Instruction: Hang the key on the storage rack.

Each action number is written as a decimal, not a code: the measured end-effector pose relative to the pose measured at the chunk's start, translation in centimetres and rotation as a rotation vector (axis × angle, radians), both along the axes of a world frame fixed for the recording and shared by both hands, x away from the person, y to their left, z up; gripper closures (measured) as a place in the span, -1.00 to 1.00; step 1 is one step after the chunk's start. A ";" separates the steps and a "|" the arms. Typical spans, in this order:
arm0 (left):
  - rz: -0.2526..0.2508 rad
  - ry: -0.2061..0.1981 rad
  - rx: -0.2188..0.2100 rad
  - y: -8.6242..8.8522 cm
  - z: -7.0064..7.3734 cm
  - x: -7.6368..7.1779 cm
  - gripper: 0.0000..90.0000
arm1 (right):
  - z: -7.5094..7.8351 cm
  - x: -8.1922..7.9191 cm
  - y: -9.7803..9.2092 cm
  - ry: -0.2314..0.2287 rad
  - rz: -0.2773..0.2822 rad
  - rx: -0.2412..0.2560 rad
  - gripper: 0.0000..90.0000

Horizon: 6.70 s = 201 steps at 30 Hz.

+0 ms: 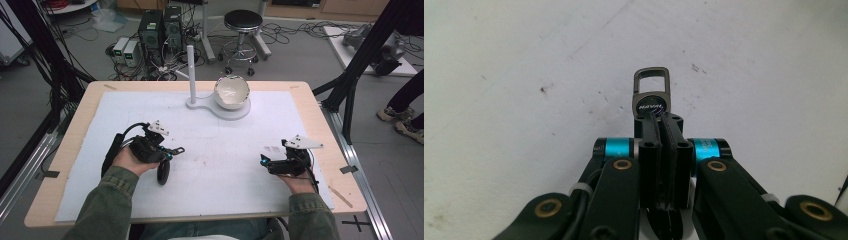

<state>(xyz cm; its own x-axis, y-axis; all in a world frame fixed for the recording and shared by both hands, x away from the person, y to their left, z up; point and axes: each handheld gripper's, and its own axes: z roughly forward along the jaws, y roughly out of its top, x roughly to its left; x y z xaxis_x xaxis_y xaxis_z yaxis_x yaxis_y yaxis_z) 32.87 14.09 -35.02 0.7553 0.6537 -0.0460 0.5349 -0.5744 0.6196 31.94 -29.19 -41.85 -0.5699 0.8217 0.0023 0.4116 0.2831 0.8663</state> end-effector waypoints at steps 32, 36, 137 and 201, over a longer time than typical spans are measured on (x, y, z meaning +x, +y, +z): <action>-0.029 -0.152 -0.038 0.6 4.3 5.3 0.91 | 0.0 0.0 0.0 0.000 0.002 0.002 -0.99; -0.042 -0.162 -0.036 0.4 4.8 5.9 0.91 | 0.0 0.0 0.0 0.000 0.004 0.004 -0.99; 0.038 -0.186 -0.009 -3.8 9.4 17.1 -0.34 | 0.0 -0.3 -1.4 0.002 -0.028 0.073 -0.99; 0.046 -0.105 0.060 3.2 0.5 5.9 -0.96 | -0.1 -0.4 -1.1 0.002 -0.030 0.071 -0.99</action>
<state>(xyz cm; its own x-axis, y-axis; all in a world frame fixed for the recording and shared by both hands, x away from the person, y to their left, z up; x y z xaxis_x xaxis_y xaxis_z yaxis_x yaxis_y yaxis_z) 38.77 17.31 -34.56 0.7230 0.6871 0.0720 0.4956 -0.5885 0.6387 31.56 -30.25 -41.98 -0.5453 0.8360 0.0622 0.4204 0.2085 0.8831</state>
